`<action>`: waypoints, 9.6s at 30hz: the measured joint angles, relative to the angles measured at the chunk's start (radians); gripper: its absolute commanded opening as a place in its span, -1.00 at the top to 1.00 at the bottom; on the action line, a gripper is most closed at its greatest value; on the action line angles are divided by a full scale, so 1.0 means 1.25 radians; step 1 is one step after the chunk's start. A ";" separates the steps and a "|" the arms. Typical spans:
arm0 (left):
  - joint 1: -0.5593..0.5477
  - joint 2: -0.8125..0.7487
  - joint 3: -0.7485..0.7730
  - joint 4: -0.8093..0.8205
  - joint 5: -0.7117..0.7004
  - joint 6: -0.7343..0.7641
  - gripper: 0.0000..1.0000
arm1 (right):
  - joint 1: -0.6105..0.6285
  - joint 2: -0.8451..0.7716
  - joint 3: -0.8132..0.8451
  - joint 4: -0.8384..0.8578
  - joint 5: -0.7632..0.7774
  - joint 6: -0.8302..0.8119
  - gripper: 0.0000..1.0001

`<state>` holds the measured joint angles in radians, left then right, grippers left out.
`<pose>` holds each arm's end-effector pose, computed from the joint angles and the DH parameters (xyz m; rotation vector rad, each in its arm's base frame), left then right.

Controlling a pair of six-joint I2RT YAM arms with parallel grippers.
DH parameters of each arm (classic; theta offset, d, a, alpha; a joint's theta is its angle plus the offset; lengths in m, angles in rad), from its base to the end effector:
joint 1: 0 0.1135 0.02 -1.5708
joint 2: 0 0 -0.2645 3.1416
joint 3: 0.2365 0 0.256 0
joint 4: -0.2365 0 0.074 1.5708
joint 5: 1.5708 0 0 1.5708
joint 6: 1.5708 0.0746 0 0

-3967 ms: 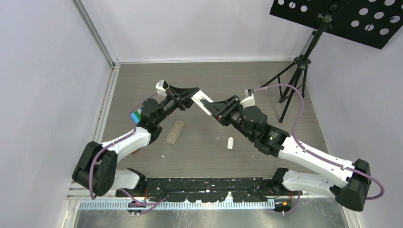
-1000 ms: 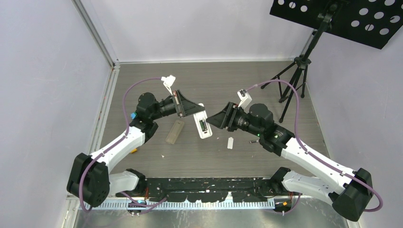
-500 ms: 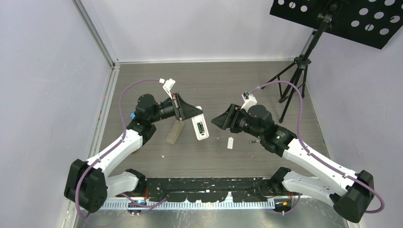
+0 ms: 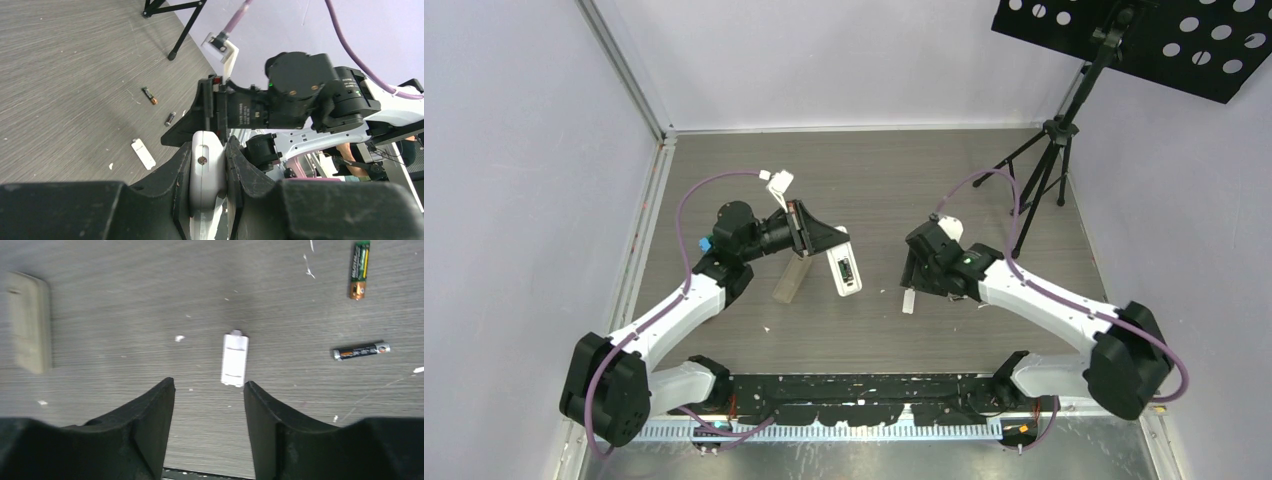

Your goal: Load the batteries into the remote control

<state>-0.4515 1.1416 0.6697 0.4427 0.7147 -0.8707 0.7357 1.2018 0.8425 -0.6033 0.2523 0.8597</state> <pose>0.2389 -0.1702 0.2905 0.2539 1.8243 -1.5428 0.2069 0.1622 0.2088 0.2564 2.5098 0.3430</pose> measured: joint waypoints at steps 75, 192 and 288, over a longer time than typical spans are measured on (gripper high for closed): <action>0.000 -0.054 -0.045 -0.117 -0.156 0.054 1.00 | -0.035 0.358 0.093 0.020 -0.018 0.125 0.54; 0.000 0.053 -0.119 0.343 -0.330 -0.660 1.00 | 0.094 -0.021 -0.021 0.883 -0.124 0.420 0.99; -0.001 0.092 -0.136 0.324 -0.375 -0.791 1.00 | 0.114 -0.092 -0.223 1.054 0.027 0.386 0.99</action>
<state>-0.4526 1.2568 0.5003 0.8482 0.2459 -1.8591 0.8776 1.0874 0.5632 0.7139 0.2855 1.3418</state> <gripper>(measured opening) 0.261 0.027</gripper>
